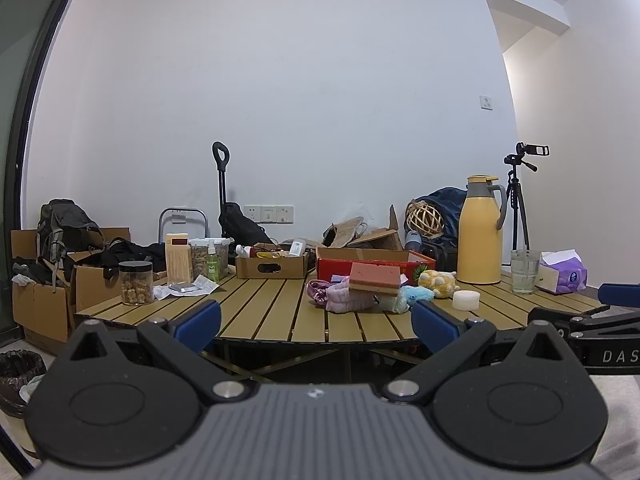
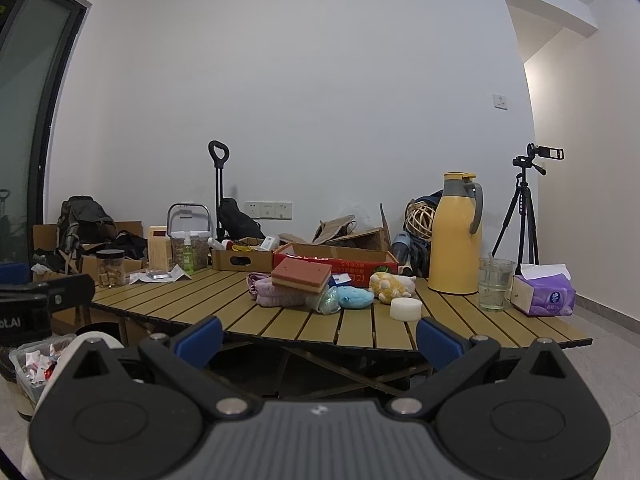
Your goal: Organize soft objects
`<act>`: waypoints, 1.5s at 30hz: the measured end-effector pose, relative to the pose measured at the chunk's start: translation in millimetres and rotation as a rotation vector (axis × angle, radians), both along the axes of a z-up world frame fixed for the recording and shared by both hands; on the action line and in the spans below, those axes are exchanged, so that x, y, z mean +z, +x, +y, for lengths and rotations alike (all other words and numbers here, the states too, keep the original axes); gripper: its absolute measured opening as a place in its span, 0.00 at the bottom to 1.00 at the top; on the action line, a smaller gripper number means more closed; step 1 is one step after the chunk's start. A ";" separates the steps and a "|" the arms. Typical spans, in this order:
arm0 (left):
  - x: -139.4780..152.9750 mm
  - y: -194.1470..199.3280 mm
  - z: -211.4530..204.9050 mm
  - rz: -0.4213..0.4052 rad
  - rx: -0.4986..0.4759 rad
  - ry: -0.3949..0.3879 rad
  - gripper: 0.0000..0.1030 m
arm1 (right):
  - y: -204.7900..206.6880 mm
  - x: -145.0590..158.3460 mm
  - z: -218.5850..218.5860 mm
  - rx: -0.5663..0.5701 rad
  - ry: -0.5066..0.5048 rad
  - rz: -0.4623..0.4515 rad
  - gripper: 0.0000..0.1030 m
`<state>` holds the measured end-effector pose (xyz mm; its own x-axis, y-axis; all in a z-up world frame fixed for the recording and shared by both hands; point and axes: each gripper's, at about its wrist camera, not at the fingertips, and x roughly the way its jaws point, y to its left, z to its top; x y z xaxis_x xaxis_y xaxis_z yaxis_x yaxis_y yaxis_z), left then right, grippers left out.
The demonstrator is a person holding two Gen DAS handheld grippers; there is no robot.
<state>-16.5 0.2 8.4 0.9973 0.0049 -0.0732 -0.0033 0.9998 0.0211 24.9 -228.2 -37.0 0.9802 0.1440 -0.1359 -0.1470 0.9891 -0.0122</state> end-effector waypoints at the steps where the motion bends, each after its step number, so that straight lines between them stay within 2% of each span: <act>1: 1.0 0.5 0.1 0.000 0.000 0.000 1.00 | 0.7 -0.2 0.2 0.001 -0.001 0.000 1.00; 29: -3.0 10.5 1.1 0.005 -0.007 -0.002 1.00 | 14.1 -1.1 1.1 0.006 0.004 0.009 1.00; 34: 1.2 37.0 5.5 0.007 0.009 -0.017 1.00 | 34.9 5.8 -3.9 0.000 0.008 -0.003 1.00; 37: 4.1 65.0 6.6 0.036 -0.023 -0.028 1.00 | 54.7 11.8 -9.4 -0.006 0.015 -0.010 1.00; 43: 6.5 128.9 1.7 0.062 -0.058 -0.003 1.00 | 112.0 16.1 -29.6 -0.037 0.095 0.008 1.00; 45: 6.9 152.6 1.1 0.056 -0.071 -0.007 1.00 | 135.5 14.8 -36.6 -0.043 0.129 -0.015 1.00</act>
<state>136.0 1.3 15.3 0.9895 -0.0665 -0.1285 0.0686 0.9976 0.0127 160.4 -264.7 -22.2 0.9876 0.1169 -0.1044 -0.1049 0.9879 0.1138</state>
